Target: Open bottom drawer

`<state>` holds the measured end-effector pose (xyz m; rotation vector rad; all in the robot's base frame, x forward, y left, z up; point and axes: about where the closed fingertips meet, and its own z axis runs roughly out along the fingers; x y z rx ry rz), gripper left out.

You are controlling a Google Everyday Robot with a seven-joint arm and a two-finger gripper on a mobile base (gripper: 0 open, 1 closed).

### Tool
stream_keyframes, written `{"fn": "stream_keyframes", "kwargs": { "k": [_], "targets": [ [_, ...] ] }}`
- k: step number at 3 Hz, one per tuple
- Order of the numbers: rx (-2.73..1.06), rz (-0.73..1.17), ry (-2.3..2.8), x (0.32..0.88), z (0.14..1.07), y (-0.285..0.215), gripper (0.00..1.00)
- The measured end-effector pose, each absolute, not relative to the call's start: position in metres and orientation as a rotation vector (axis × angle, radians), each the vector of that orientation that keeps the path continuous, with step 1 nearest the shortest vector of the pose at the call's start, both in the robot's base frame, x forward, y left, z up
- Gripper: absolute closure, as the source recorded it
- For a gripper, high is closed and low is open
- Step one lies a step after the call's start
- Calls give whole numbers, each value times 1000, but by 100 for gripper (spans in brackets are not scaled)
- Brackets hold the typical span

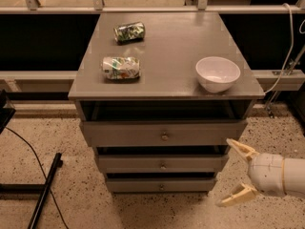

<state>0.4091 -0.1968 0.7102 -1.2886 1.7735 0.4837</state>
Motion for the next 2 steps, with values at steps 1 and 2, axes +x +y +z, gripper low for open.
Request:
{"fn": "stream_keyframes", "kwargs": {
  "k": [1,2],
  "targets": [
    [-1317,506,1598,398,645,-210,0],
    [-1318,505,1600,398,646,-210,0]
  ]
}}
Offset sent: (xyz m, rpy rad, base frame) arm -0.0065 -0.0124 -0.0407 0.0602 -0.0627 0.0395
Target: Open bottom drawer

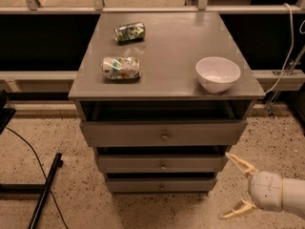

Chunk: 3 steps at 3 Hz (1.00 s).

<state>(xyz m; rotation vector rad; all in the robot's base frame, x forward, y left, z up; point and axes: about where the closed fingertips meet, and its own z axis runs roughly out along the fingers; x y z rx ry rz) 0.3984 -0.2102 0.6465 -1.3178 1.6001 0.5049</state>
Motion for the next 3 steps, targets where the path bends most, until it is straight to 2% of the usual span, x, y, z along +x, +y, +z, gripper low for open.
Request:
{"fn": "stream_keyframes", "kwargs": {
  "k": [1,3],
  "targets": [
    [-1427,560,1621,404,625,-219,0],
    [-1793,737,1560,420,539,-294,0]
  ]
}}
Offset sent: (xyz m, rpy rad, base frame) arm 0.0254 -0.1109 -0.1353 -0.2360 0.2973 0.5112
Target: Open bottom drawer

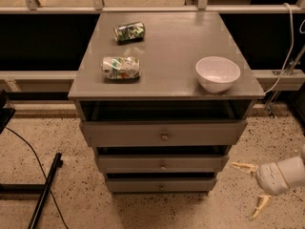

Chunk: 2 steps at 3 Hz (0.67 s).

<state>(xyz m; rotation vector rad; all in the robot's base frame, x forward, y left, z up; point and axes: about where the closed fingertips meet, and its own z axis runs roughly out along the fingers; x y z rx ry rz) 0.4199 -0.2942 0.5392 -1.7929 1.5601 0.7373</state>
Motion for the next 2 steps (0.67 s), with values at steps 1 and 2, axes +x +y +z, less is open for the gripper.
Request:
{"fn": "stream_keyframes", "kwargs": {
  "k": [1,2],
  "targets": [
    [-1793,738,1560,420,539,-294,0],
    [-1778,703,1550,428,521,-283,0]
  ]
}}
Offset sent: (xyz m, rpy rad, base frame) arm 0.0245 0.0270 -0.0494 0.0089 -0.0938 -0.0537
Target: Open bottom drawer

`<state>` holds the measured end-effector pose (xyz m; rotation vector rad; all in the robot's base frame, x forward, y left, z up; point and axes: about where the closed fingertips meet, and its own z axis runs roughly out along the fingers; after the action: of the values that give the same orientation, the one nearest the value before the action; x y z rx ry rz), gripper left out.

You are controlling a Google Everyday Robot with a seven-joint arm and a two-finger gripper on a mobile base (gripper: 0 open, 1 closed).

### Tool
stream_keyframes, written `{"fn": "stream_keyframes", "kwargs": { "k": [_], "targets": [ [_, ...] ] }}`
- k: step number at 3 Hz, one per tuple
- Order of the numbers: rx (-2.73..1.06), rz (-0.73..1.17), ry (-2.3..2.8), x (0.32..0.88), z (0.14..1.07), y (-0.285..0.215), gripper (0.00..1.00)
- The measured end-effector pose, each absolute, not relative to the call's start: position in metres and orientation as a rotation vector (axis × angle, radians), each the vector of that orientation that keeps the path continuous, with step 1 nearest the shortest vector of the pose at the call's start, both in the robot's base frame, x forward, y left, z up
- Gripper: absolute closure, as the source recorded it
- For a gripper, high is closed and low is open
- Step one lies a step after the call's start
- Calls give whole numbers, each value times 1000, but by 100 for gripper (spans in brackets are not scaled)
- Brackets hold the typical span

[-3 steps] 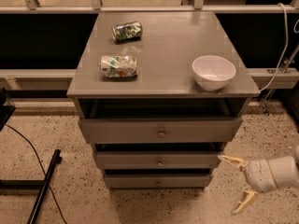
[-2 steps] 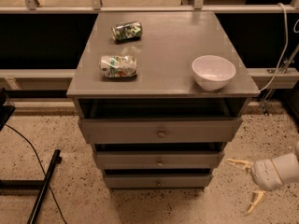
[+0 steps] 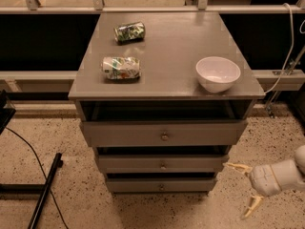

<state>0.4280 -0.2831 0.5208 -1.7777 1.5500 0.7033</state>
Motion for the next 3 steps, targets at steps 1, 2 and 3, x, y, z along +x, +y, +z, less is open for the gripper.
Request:
{"fn": "stream_keyframes", "kwargs": {
  "k": [1,2,3],
  "targets": [
    [-1732,651,1509,436,477,-260,0],
    [-1689,545,1466,447,430,-238,0],
    [-1689,545,1466,447,430,-238,0]
  ]
}}
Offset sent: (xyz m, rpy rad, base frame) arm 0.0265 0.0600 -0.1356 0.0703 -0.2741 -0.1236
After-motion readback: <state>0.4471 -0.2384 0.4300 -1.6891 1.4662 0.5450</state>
